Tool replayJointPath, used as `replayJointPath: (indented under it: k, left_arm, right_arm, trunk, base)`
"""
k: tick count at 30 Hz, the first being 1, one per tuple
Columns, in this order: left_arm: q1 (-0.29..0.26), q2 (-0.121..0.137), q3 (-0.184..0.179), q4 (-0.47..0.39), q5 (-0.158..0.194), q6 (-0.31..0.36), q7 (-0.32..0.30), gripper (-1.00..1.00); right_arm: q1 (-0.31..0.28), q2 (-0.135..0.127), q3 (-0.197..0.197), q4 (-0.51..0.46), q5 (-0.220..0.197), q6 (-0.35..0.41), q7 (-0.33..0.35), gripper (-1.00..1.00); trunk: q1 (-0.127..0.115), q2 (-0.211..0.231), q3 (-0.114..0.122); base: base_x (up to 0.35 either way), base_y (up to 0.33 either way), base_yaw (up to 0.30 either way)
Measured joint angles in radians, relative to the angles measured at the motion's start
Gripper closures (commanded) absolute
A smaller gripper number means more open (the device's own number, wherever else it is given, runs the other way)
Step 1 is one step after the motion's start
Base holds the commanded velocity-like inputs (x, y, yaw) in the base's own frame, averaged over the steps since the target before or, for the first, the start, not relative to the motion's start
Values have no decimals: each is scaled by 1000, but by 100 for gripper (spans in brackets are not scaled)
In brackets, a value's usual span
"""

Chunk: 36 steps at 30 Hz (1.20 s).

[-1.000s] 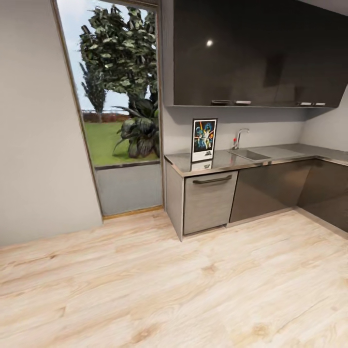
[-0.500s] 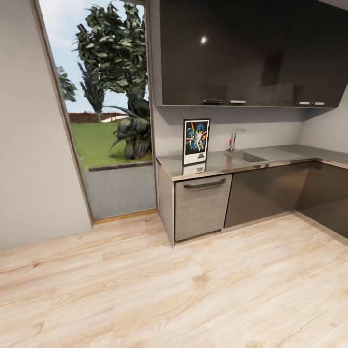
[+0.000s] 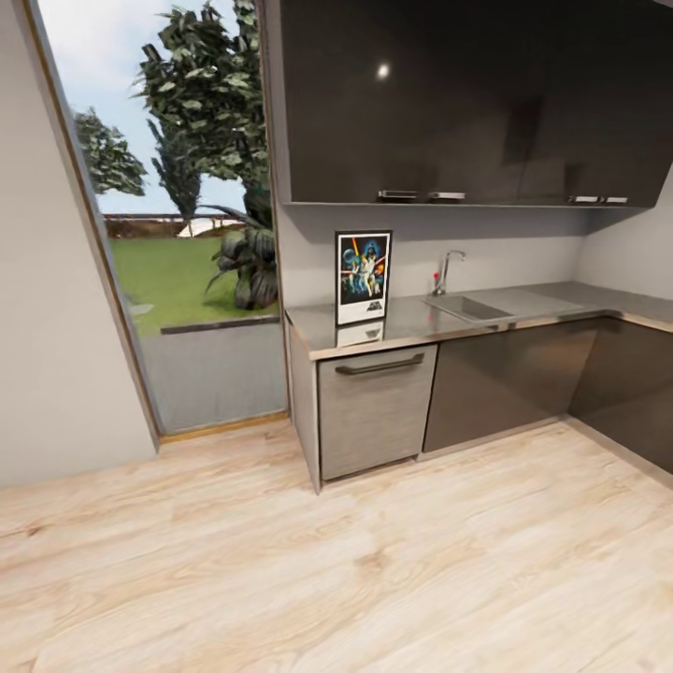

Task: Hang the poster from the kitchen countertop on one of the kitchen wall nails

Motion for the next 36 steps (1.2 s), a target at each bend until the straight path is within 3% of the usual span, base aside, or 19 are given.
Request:
replayJointPath:
  k: [22, 36]
  left_arm:
    - [0, 0, -2, 0, 0, 0, 0, -100]
    - [0, 0, -1, 0, -1, 1, 0, -100]
  right_arm:
    - [0, 0, 0, 0, -1, -1, 0, -100]
    - [0, 0, -1, 0, -1, -2, 0, -100]
  trunk:
    - [0, 0, 0]
    - [0, 0, 0]
  base:
    - [259, -243, 1]
    - [221, -226, 237]
